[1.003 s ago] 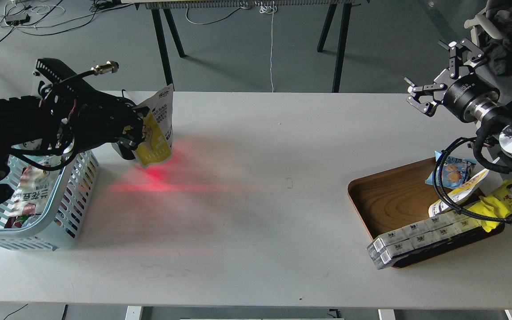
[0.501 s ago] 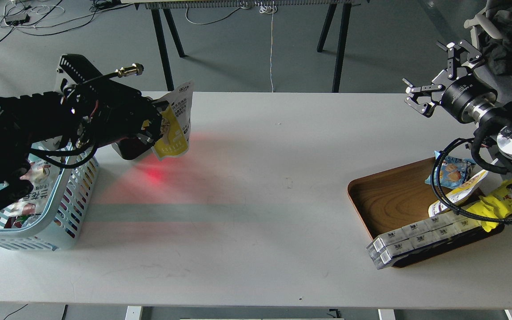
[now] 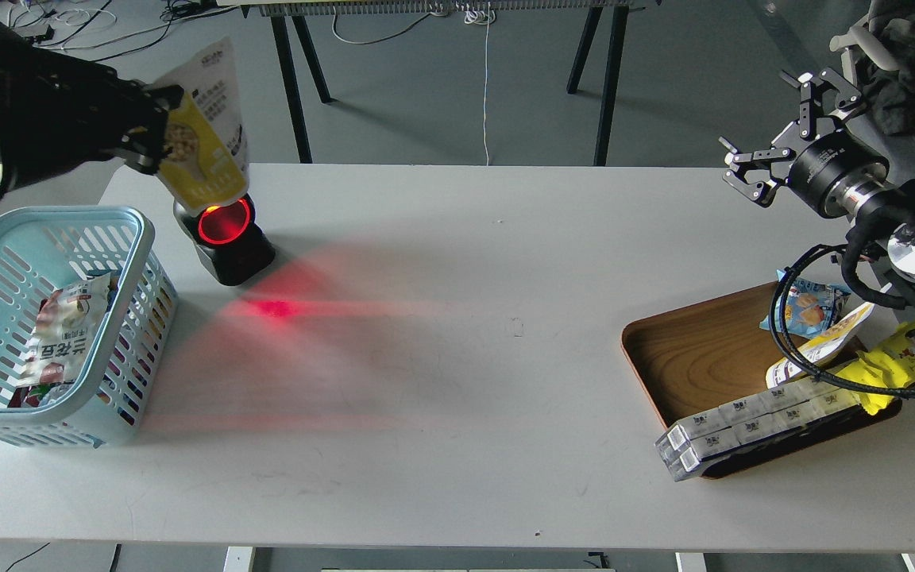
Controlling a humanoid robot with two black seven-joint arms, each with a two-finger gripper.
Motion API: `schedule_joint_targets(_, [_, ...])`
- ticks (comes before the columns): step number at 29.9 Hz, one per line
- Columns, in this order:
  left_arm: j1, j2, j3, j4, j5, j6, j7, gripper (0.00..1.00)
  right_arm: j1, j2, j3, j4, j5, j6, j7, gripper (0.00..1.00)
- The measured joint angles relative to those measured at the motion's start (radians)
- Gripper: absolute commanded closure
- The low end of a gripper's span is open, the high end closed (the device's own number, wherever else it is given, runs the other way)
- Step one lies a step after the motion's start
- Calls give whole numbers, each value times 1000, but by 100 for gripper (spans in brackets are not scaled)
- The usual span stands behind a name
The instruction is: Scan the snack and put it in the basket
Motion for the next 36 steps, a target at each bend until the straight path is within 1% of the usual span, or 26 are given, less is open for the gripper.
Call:
schedule_joint_targets(2, [1, 74, -2, 4, -72, 14, -1, 99, 0, 0, 1, 0, 0, 0, 0, 4])
schedule_joint_targets(4, [4, 150, 7, 13, -137, 44, -2, 99, 0, 0, 1, 0, 0, 0, 0, 4])
schedule_joint_targets(7, [9, 239, 51, 39, -208, 85, -11, 99, 0, 0, 1, 1, 0, 0, 0, 4])
schedule_joint_targets(11, [9, 336, 175, 64, -305, 189, -43, 99, 0, 0, 1, 1, 0, 0, -1, 4])
schedule_joint_targets(14, [9, 393, 283, 74, -345, 257, -90, 99, 0, 0, 1, 1, 0, 0, -1, 4])
schedule_joint_targets(17, [8, 423, 375, 91, -354, 316, -125, 99, 0, 0, 1, 0, 0, 0, -1, 4])
schedule_joint_targets(20, [8, 435, 457, 111, -356, 380, -143, 99, -2, 3, 1, 0, 0, 0, -1, 4])
schedule_joint_targets(23, [8, 437, 522, 129, -365, 426, -159, 99, -4, 6, 0, -1, -1, 0, -2, 4])
schedule_joint_targets(29, [9, 427, 639, 160, -403, 500, -183, 99, -4, 6, -5, -3, -1, 0, -1, 4])
schedule_joint_targets(36, [9, 410, 745, 198, -413, 552, -203, 99, -5, 6, -9, -3, -1, 0, -1, 4])
